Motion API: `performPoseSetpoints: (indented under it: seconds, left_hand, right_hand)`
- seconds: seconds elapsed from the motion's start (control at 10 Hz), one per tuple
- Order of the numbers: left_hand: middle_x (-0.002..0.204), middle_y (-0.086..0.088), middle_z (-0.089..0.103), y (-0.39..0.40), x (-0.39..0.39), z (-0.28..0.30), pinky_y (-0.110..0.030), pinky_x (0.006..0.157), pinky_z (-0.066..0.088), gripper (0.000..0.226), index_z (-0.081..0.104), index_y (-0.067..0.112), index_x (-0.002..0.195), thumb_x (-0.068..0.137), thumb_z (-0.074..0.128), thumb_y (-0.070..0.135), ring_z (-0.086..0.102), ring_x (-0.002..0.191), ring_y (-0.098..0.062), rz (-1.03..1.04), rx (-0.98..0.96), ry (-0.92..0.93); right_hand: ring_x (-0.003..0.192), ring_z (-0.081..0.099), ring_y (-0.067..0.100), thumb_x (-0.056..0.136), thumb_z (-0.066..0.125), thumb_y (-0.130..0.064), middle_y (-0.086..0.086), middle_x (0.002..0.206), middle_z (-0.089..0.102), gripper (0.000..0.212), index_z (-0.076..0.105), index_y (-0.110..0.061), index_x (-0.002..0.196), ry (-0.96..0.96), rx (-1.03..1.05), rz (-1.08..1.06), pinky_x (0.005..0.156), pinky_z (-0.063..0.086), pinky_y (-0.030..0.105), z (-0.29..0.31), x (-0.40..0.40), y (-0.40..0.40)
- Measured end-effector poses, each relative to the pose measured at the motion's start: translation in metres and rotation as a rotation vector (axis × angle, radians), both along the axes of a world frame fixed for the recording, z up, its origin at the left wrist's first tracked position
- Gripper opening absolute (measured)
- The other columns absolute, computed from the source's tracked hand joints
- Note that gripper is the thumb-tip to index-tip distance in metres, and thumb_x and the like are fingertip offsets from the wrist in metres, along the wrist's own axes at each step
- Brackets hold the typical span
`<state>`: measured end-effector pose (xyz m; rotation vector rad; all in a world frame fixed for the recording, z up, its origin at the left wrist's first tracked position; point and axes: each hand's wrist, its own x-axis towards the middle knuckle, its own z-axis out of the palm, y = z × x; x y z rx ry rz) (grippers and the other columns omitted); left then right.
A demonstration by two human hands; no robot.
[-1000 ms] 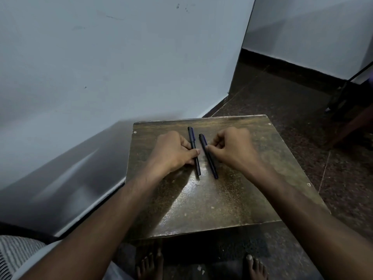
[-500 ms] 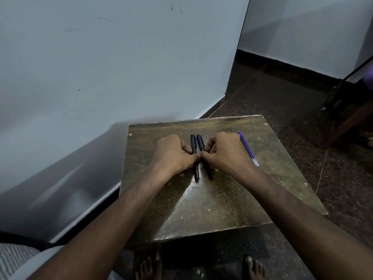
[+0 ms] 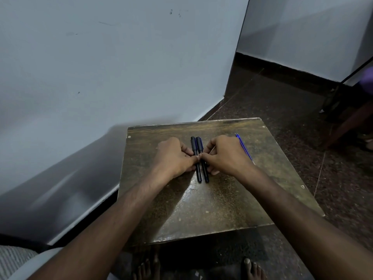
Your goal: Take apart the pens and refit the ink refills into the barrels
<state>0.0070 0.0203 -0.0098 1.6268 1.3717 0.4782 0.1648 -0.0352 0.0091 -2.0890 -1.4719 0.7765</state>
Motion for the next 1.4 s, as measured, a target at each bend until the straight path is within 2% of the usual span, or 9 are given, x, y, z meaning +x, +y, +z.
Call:
performPoseSetpoints:
  seconds: [0.2,0.4,0.5,0.6,0.8,0.9,1.1,1.3,1.4]
  left_hand:
    - [0.076,-0.002,0.084,-0.002,0.001,0.001,-0.022,0.064,0.067,0.014,0.078,0.011,0.098,0.091,0.089,0.016,0.082,0.067,-0.007,-0.030,-0.016,-0.012]
    - [0.079,0.002,0.085,-0.001,-0.002,0.003,-0.022,0.069,0.068,0.017,0.080,0.014,0.102,0.091,0.087,0.025,0.082,0.069,-0.005,-0.057,0.041,0.030]
    - [0.080,0.001,0.085,-0.001,-0.003,0.003,-0.025,0.072,0.069,0.018,0.080,0.014,0.104,0.091,0.087,0.025,0.083,0.072,-0.007,-0.065,0.041,0.035]
    - [0.078,0.000,0.085,-0.001,-0.003,0.004,-0.030,0.073,0.070,0.019,0.079,0.014,0.103,0.091,0.088,0.026,0.084,0.073,-0.011,-0.057,0.026,0.026]
    - [0.077,0.001,0.085,-0.002,-0.004,0.006,-0.032,0.072,0.070,0.020,0.079,0.015,0.102,0.092,0.088,0.029,0.084,0.073,-0.014,-0.052,0.040,0.038]
    - [0.080,0.001,0.085,-0.003,-0.004,0.006,-0.037,0.071,0.071,0.020,0.079,0.015,0.102,0.092,0.087,0.030,0.084,0.074,-0.013,-0.063,0.057,0.048]
    - [0.081,0.001,0.083,-0.002,-0.005,0.004,-0.026,0.061,0.068,0.014,0.080,0.017,0.099,0.093,0.086,0.028,0.082,0.067,-0.009,-0.077,0.120,0.103]
    - [0.082,0.015,0.071,-0.002,-0.008,0.000,-0.002,0.049,0.046,0.005,0.079,0.023,0.102,0.098,0.081,0.025,0.067,0.070,0.004,-0.120,0.366,0.234]
    - [0.083,0.020,0.065,-0.002,-0.010,0.000,-0.004,0.055,0.046,0.007,0.078,0.025,0.106,0.099,0.079,0.023,0.064,0.075,0.007,-0.096,0.455,0.206]
  right_hand:
    - [0.052,0.076,0.008,0.101,0.077,-0.019,0.007,0.070,0.081,0.018,0.071,-0.017,0.084,-0.026,0.011,0.014,0.050,0.062,0.022,-0.001,0.002,0.001]
    - [0.082,0.073,0.015,0.098,0.081,-0.026,0.003,0.090,0.078,0.011,0.080,-0.016,0.093,-0.349,0.133,-0.125,0.067,0.056,0.023,0.013,0.043,0.000]
    - [0.096,0.073,0.033,0.097,0.078,-0.026,0.015,0.097,0.078,0.025,0.080,-0.002,0.095,-0.507,0.057,-0.204,0.083,0.060,0.040,0.016,0.073,-0.006]
    - [0.080,0.071,0.031,0.095,0.076,-0.017,0.016,0.079,0.073,0.024,0.077,0.002,0.080,-0.497,-0.036,-0.212,0.066,0.057,0.039,0.011,0.080,-0.011]
    - [0.076,0.071,0.031,0.093,0.070,-0.007,0.016,0.085,0.073,0.013,0.078,-0.001,0.086,-0.479,-0.030,-0.173,0.064,0.056,0.035,0.007,0.066,-0.009]
    - [0.081,0.078,0.034,0.097,0.071,-0.007,0.020,0.088,0.077,0.015,0.078,0.001,0.086,-0.414,-0.001,-0.103,0.070,0.067,0.044,-0.001,0.042,-0.008]
    - [0.082,0.076,0.024,0.097,0.078,-0.014,0.009,0.090,0.074,0.011,0.078,-0.008,0.088,-0.389,0.020,-0.052,0.074,0.069,0.042,-0.011,0.008,-0.006]
    - [0.080,0.079,0.026,0.096,0.081,-0.017,0.013,0.086,0.079,0.014,0.082,-0.004,0.090,-0.321,0.024,-0.033,0.075,0.070,0.043,-0.003,0.007,-0.008]
    - [0.082,0.074,0.015,0.100,0.078,-0.020,0.007,0.093,0.078,0.014,0.080,-0.006,0.102,-0.276,0.080,-0.086,0.072,0.064,0.026,-0.001,0.011,-0.009]
